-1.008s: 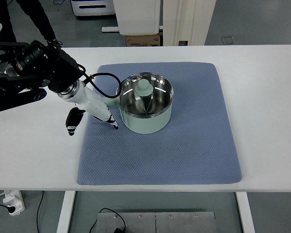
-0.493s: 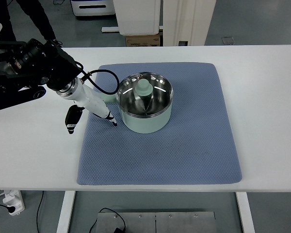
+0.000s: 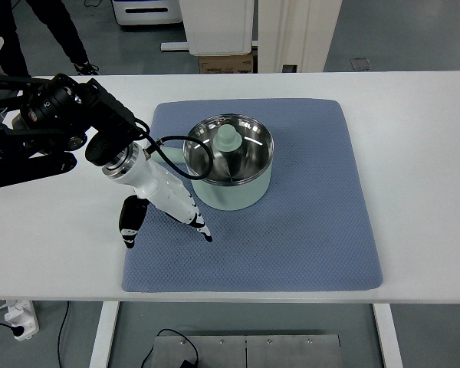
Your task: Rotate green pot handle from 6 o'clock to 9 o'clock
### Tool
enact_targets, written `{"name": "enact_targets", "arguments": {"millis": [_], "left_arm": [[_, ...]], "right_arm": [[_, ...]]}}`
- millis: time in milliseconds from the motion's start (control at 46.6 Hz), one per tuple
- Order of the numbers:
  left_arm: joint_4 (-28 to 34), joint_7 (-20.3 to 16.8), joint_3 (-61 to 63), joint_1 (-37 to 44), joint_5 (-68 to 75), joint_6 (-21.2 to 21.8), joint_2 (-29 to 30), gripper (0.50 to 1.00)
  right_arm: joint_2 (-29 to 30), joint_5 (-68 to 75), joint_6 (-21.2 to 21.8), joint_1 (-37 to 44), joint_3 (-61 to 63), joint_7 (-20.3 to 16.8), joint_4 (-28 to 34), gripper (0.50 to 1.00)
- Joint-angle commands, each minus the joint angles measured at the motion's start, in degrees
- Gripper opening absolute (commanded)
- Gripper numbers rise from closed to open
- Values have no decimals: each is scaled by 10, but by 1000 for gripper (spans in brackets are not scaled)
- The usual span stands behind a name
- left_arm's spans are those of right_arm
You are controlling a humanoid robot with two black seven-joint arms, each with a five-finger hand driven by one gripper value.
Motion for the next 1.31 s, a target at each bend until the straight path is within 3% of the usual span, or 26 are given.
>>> {"name": "enact_targets", "arguments": {"millis": [0,343,386,579,836,922,1051,1286], "left_arm": [[-20,0,-1,1,-45,0,-1,1000],[3,6,-30,9,-359,1,-23,1000],[17,6,-36,10,-395,21,-30,1000],[101,6,-75,32,-565,79,-51,1000],[283,6,-113,77,-787,91,-77,1000],[312,6,-114,97,-853,98,-78,1000],[355,6,-118,137,-927,143,-78,1000],[427,6,-155,200,-995,151,-79,1000]], "right_arm": [[0,0,0,0,0,0,0,1000],[0,0,0,0,0,0,0,1000],[0,0,0,0,0,0,0,1000],[0,0,0,0,0,0,0,1000],[0,0,0,0,0,0,0,1000],[0,0,0,0,0,0,0,1000],[0,0,0,0,0,0,0,1000],[0,0,0,0,0,1,0,1000]]}}
